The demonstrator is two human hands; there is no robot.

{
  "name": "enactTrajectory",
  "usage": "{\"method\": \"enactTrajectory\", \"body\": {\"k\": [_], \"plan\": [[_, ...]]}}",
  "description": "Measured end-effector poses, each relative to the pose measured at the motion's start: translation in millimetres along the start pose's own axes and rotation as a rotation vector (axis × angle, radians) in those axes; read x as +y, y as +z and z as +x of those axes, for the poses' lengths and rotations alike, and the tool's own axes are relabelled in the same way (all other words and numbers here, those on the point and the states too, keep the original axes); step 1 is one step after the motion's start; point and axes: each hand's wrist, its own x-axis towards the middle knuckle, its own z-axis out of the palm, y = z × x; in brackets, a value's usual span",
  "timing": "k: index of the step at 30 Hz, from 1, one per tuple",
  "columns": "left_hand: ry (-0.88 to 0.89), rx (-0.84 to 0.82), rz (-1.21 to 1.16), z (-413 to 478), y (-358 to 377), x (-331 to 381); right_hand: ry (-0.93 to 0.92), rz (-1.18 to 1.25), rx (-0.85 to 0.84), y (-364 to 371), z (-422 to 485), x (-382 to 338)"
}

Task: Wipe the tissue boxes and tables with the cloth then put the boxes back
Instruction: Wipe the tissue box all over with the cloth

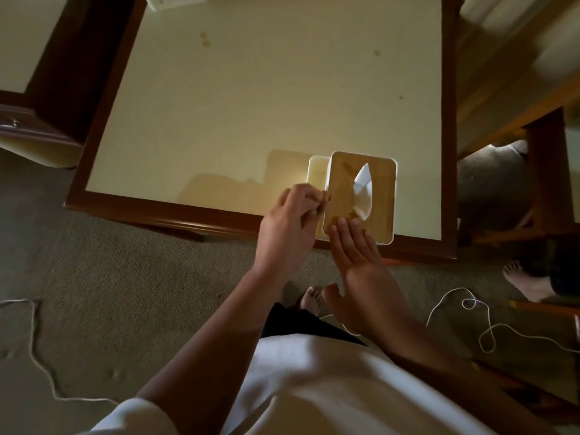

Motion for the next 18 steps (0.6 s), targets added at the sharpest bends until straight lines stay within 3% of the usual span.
{"method": "enactTrajectory", "body": {"k": [3,5,12,18], "plan": [[0.142,0.015,0.445,1.1,2.9,-18.2,-0.043,-0.128,0.059,8.0,4.5,6.7],[0.145,-0.026,0.578,1.8,0.0,-21.4,-0.047,-0.137,0.058,9.8,4.7,9.3],[-0.209,-0.573,0.709,18.0,-1.7,15.1,0.018,0.038,0.034,3.0,-1.2,0.3],[-0.456,-0.868,0.687,44.0,8.7,21.3,0.039,0.000,0.024,0.6,-0.8,-4.0]]}}
